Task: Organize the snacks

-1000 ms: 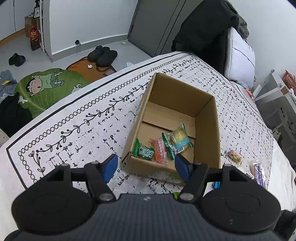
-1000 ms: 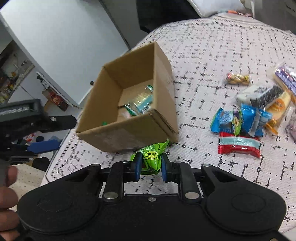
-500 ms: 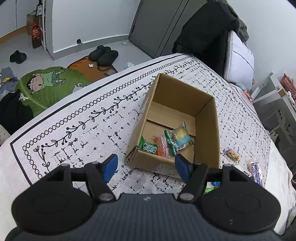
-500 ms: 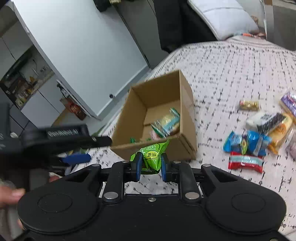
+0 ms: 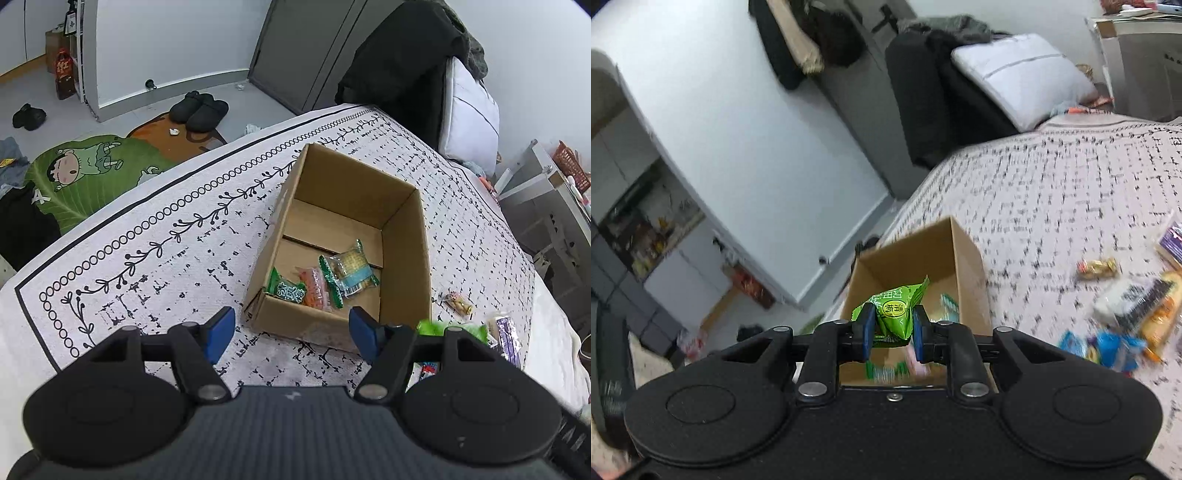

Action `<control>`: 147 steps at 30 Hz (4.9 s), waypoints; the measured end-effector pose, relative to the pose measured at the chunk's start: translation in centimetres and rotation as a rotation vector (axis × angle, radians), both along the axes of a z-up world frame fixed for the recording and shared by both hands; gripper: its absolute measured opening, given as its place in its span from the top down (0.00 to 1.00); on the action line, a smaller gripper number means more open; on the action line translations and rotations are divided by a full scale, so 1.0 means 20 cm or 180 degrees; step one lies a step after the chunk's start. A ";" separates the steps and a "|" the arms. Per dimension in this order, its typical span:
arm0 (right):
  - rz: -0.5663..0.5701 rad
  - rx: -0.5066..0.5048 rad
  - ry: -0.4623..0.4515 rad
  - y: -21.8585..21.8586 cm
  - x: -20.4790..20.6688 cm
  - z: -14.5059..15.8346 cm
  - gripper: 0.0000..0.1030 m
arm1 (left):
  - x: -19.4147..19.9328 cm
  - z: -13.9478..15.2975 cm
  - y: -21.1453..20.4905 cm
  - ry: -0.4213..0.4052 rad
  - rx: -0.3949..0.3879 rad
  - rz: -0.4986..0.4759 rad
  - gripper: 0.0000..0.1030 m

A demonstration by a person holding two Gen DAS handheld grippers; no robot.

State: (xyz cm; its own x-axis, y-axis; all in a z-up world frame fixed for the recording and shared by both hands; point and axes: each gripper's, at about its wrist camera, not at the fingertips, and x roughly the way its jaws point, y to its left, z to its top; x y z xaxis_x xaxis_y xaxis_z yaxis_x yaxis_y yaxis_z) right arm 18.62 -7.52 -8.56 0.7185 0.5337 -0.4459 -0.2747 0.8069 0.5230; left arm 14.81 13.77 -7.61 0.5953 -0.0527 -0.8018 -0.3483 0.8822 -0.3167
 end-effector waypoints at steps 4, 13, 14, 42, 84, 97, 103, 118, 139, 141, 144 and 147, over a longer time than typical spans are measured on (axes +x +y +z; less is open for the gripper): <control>-0.0047 0.0002 -0.0026 0.00 0.04 -0.02 0.55 | 0.01 -0.01 0.00 0.0010 -0.0007 -0.0017 0.35; -0.0241 -0.0061 0.0091 -0.10 0.01 -0.01 0.38 | 0.07 -0.03 -0.03 0.0060 0.0058 -0.0059 0.35; -0.0271 -0.0088 0.0094 -0.12 0.00 0.00 0.33 | 0.07 -0.03 -0.04 0.0059 0.0065 -0.0059 0.35; -0.0633 -0.0407 -0.0122 -0.70 -0.31 0.34 0.00 | -0.04 0.26 -0.42 -0.0152 0.0163 -0.0249 0.02; -0.0842 -0.0358 0.0259 -1.07 -0.41 0.17 0.00 | -0.27 0.34 -0.94 -0.0589 0.0168 -0.0812 0.00; -0.0880 -0.0095 0.0595 -1.10 -0.29 0.06 0.01 | -0.22 0.26 -0.95 -0.0489 0.0207 -0.0852 0.00; -0.0928 -0.0044 0.0774 -1.09 -0.21 0.01 0.11 | -0.17 0.12 -0.89 -0.0349 0.0024 -0.0678 0.00; -0.1369 0.0019 0.1417 -1.14 0.03 -0.24 0.45 | 0.06 -0.10 -0.92 -0.0310 -0.0370 -0.0761 0.15; -0.1589 0.0112 0.1903 -1.09 0.22 -0.46 0.53 | 0.38 -0.39 -1.06 0.0075 -0.0579 -0.0861 0.49; -0.1590 0.0094 0.1938 -1.08 0.24 -0.47 0.53 | 0.39 -0.41 -1.07 0.0095 -0.0548 -0.0865 0.49; -0.1632 0.0044 0.1973 -1.08 0.25 -0.49 0.53 | 0.41 -0.42 -1.08 0.0118 -0.0438 -0.0867 0.58; -0.1631 0.0022 0.2008 -1.07 0.25 -0.50 0.52 | 0.41 -0.43 -1.08 0.0137 -0.0418 -0.0884 0.64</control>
State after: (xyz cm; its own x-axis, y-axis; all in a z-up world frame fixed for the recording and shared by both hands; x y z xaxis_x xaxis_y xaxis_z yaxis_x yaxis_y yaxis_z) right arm 23.65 -28.90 -18.62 0.4888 0.2109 -0.8465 0.4760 0.7487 0.4613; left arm 23.09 -7.83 -16.22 0.5091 -0.3136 -0.8015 -0.1152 0.8980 -0.4246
